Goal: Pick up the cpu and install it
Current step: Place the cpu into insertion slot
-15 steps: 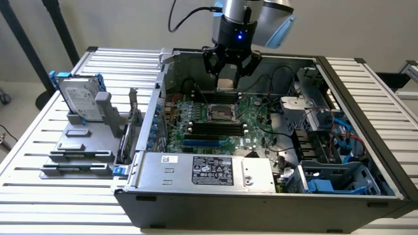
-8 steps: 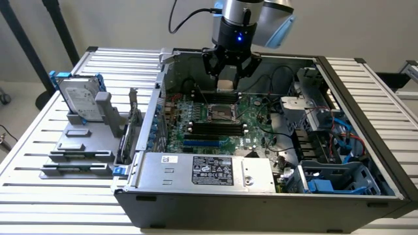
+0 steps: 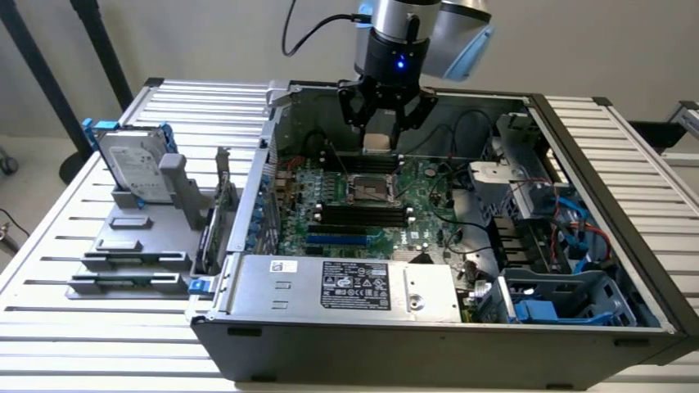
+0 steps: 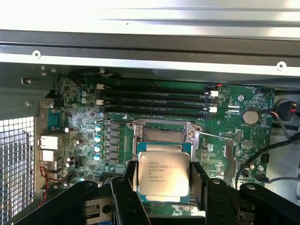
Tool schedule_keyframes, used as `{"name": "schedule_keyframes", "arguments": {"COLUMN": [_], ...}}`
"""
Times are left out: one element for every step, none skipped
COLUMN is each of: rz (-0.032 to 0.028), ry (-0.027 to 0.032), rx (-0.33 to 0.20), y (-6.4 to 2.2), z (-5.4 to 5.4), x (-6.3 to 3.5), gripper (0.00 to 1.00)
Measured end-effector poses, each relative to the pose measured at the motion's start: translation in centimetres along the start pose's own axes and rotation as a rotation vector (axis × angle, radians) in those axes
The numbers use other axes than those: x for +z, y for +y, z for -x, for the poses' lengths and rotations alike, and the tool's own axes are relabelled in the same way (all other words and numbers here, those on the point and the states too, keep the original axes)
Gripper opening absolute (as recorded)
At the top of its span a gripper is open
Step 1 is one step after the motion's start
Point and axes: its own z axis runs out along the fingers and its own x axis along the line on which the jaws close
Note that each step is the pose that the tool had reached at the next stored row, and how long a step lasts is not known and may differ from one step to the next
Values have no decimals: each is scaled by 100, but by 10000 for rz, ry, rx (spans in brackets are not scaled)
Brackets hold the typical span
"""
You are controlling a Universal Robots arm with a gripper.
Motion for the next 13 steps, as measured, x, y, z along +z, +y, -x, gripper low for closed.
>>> {"name": "schedule_keyframes", "arguments": {"rz": [-1,0,-1,-1,-1,-1,1,29,41,51,59,71,81], "ry": [0,0,0,0,-1,-1,0,-3,-6,-9,-11,-15,-18], "rx": [0,0,0,0,0,0,0,6,129,287,468,658,838], "y": [0,0,0,0,0,0,-1,-5,-5,-5,-5,-5,-6], "z": [0,0,0,0,0,0,0,-3,-3,-3,-3,-2,-2], "x": [0,0,0,0,0,0,0,2,6,11,17,27,36], "gripper": [55,55,55,55,55,55,55,55,55,55,55,55,55]}}
